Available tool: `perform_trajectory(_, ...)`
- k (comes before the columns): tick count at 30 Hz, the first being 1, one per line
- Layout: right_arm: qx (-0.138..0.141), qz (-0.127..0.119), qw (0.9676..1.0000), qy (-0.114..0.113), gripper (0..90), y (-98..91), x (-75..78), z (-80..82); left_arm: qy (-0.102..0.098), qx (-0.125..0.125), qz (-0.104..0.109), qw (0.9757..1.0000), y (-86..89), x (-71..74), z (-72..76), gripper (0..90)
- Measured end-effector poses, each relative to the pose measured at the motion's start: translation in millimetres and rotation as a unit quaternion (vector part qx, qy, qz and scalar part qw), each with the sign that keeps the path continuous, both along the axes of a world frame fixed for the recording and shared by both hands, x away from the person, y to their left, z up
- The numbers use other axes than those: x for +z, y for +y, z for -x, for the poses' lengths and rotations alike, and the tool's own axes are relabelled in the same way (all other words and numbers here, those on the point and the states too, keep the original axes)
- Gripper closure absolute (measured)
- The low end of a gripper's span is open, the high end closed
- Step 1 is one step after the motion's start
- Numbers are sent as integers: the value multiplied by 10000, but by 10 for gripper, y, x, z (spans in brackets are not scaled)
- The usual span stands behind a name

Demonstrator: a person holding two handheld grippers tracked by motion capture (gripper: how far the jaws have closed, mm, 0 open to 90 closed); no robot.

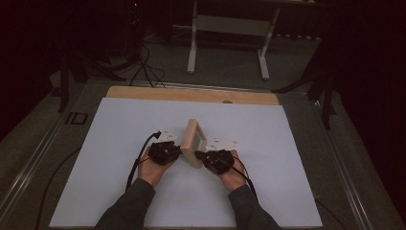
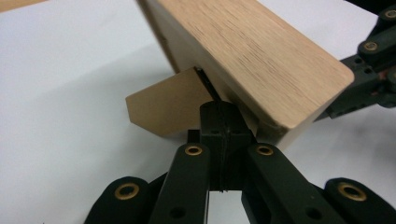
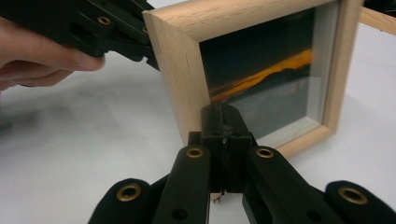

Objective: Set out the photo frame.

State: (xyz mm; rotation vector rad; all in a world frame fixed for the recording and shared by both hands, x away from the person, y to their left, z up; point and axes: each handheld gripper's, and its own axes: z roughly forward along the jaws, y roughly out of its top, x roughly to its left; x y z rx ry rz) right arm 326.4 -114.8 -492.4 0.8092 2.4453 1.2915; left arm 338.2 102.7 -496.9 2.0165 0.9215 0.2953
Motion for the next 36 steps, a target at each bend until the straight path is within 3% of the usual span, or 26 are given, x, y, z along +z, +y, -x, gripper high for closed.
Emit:
perform_trajectory(7, 26, 75, 10000, -45, 893, 5, 8, 2, 5, 5, 26, 10000, -3, -11, -7, 890)
perform_trajectory(15, -42, 181, 9997, -159, 809, -45, 39, 23, -37, 147, 37, 9999, 77, 28, -8, 838)
perform_trajectory(24, -85, 305, 9992, -254, 708, -147, 60, 112, -70, 358, 20, 9993, 176, 99, 16, 735)
perform_trajectory(29, -130, 296, 9991, -267, 633, -195, 59, 131, -83, 425, 164, 9989, 258, 161, 46, 670)
perform_trajectory(36, -166, 246, 9993, -224, 570, -228, 68, 146, -194, 610, 163, 9978, 314, 220, 118, 576)
